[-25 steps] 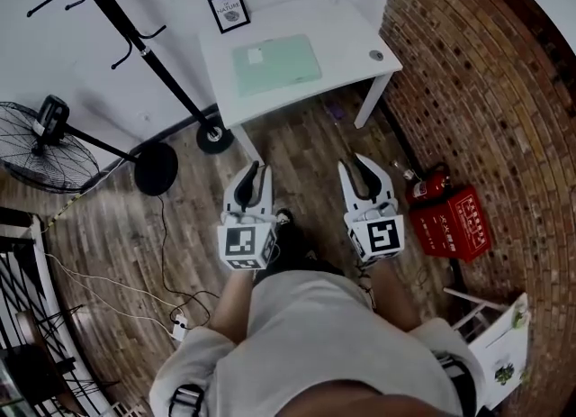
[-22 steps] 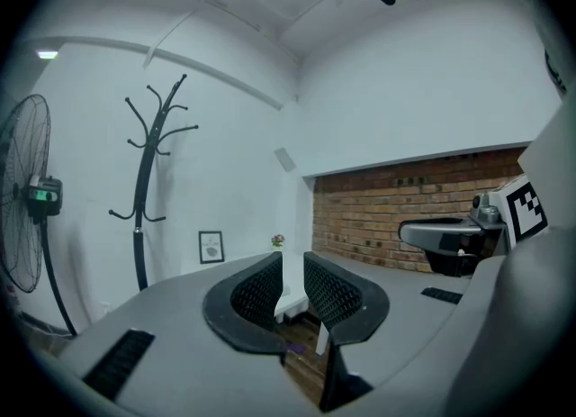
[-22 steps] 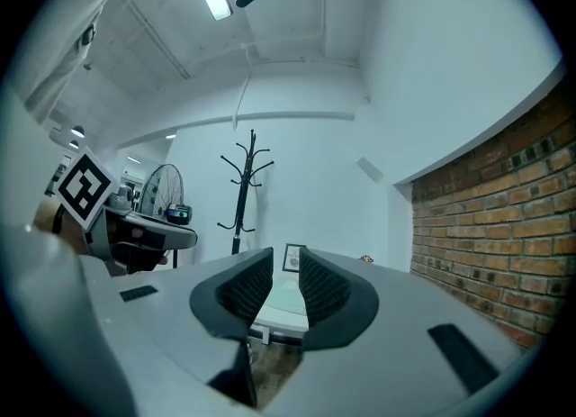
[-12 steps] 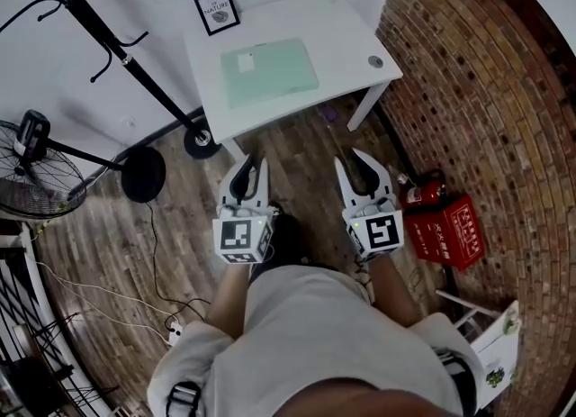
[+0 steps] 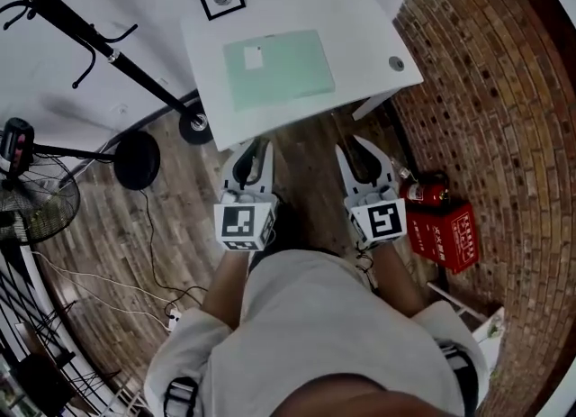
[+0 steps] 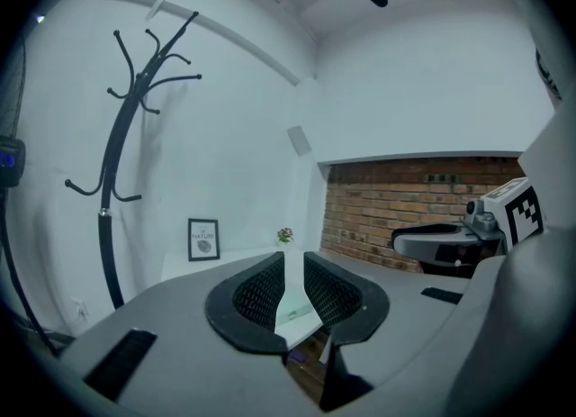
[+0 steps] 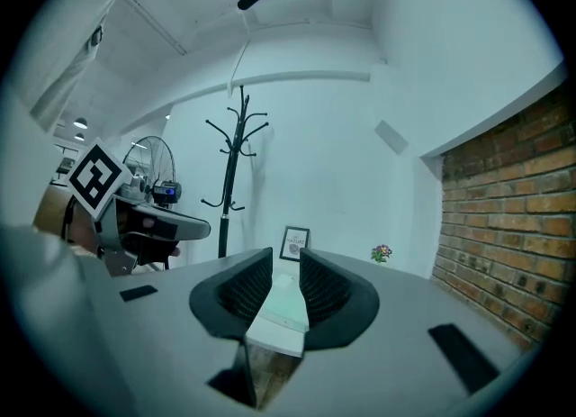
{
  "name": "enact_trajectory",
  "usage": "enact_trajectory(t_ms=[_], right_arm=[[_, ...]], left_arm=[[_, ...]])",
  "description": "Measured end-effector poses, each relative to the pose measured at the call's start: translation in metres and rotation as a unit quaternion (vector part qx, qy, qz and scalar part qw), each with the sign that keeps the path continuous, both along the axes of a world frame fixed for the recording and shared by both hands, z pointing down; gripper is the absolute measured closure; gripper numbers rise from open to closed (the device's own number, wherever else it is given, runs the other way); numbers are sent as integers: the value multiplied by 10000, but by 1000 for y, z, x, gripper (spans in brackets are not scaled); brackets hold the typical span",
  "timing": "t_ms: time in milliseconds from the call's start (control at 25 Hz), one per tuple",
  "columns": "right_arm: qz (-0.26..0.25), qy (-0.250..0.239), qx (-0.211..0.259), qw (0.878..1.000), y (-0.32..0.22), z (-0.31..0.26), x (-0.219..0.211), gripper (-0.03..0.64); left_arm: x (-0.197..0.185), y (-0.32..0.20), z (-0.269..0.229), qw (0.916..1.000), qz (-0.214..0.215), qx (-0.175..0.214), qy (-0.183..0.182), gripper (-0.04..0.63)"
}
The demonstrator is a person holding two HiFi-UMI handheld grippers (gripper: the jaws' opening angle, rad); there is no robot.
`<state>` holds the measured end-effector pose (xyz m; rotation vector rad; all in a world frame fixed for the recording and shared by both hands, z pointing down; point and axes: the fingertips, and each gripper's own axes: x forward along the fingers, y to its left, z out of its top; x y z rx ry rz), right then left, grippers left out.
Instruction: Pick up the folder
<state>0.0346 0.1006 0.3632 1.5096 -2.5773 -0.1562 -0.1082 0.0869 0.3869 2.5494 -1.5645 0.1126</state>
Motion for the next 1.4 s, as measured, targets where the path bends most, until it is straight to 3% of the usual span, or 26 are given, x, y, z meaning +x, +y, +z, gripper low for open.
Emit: enact_trajectory(t_ms=[280,480,800,1400], right_arm=[[-5,126,-308,9994,-56,11,-17,523],[19,53,-236,9997,-85,10,-22,520],[89,118,-579,9982,-121,18,6,518],[-404,-152,-676,9968,-202,34,51,515]], left_arm=[[-21,-53,8,9998,13,-169,44,526],[-26,-83,16,9995,164,-250,-69,526],[-11,-114,23,9987,66,-496,-70,526],[34,-180,32,9973,-352,-615,-209,526]])
